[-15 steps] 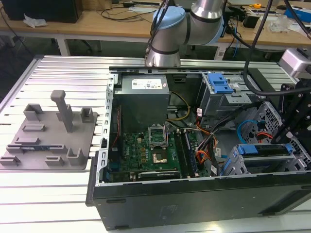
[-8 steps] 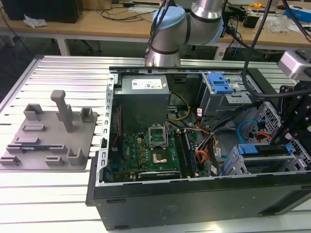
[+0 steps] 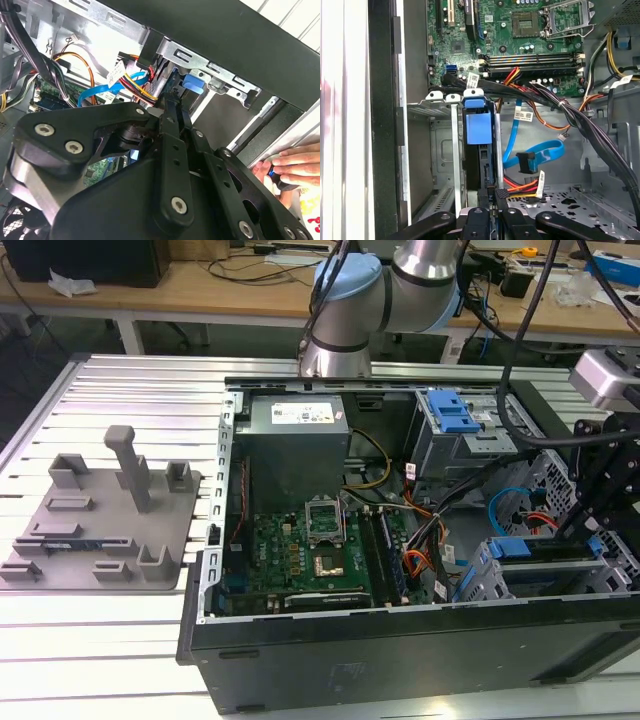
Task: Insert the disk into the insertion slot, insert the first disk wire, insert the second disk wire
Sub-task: 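Insert the first disk wire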
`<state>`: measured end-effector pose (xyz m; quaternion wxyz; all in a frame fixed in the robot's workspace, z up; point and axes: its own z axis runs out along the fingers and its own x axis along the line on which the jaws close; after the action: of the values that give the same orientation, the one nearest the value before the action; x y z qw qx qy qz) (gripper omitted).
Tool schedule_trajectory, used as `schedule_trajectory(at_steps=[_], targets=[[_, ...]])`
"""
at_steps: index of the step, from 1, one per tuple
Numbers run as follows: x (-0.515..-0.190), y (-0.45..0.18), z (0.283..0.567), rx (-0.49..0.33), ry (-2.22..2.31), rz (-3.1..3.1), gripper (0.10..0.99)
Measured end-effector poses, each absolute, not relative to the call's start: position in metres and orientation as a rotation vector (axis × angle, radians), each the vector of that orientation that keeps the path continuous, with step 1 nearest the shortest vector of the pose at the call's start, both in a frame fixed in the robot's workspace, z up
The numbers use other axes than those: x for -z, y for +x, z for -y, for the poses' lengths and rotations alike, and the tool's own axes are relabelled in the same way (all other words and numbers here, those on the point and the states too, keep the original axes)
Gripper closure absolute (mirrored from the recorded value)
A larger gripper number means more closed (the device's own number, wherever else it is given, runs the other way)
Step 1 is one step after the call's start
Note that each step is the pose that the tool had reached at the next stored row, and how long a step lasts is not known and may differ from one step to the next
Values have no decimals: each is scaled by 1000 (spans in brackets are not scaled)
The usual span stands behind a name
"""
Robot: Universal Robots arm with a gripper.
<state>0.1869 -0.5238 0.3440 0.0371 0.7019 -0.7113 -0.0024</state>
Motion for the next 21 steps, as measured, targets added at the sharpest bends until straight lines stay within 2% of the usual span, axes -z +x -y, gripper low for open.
schedule_trajectory(at_steps=[13, 15, 16, 17, 21], targets=[[-338, 187, 525, 7, 2154, 2183, 914], [-339, 187, 525, 7, 2154, 2183, 792], [-341, 187, 525, 7, 2154, 2183, 792], [-346, 187, 525, 7, 2154, 2183, 725], [-369, 187, 518, -19, 2141, 2173, 725]])
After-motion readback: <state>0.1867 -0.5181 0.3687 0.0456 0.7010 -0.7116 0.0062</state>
